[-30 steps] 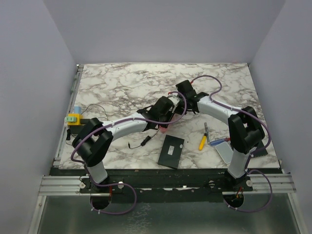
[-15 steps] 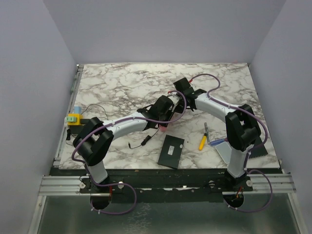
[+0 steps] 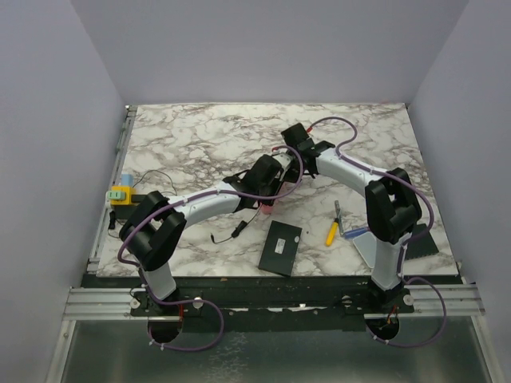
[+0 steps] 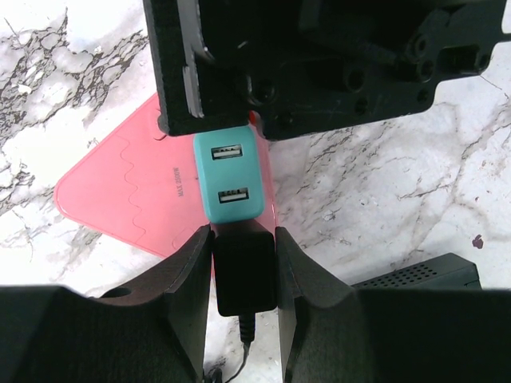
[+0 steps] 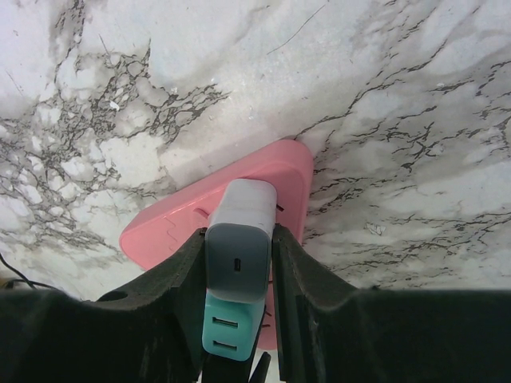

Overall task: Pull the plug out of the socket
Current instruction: Remove the plug from the socket.

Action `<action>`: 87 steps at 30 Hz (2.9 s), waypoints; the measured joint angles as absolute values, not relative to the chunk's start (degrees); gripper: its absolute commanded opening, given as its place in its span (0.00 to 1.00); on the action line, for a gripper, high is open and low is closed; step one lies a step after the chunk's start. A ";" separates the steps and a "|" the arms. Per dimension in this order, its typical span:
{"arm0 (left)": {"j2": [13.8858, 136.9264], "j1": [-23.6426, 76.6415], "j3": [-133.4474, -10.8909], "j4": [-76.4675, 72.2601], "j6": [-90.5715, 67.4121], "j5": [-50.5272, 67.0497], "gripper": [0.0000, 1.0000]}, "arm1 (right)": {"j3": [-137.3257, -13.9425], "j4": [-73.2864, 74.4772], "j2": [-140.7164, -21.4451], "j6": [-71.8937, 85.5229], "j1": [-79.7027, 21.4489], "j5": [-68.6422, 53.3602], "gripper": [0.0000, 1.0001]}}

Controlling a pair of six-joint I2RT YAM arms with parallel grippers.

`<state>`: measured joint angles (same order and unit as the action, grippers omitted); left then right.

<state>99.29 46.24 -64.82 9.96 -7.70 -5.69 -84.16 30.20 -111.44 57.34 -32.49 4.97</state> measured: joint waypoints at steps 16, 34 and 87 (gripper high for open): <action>88.82 45.30 -62.78 12.25 -7.42 -0.84 0.91 | -79.07 21.63 -108.55 49.43 -35.09 4.97 0.00; 78.87 23.57 -53.36 4.16 -15.46 18.28 0.92 | -61.08 4.95 -94.67 43.11 -35.20 1.80 0.00; 88.53 20.38 -50.76 -4.58 -23.51 38.09 0.24 | -54.00 -13.17 -89.17 24.03 -35.20 -17.56 0.00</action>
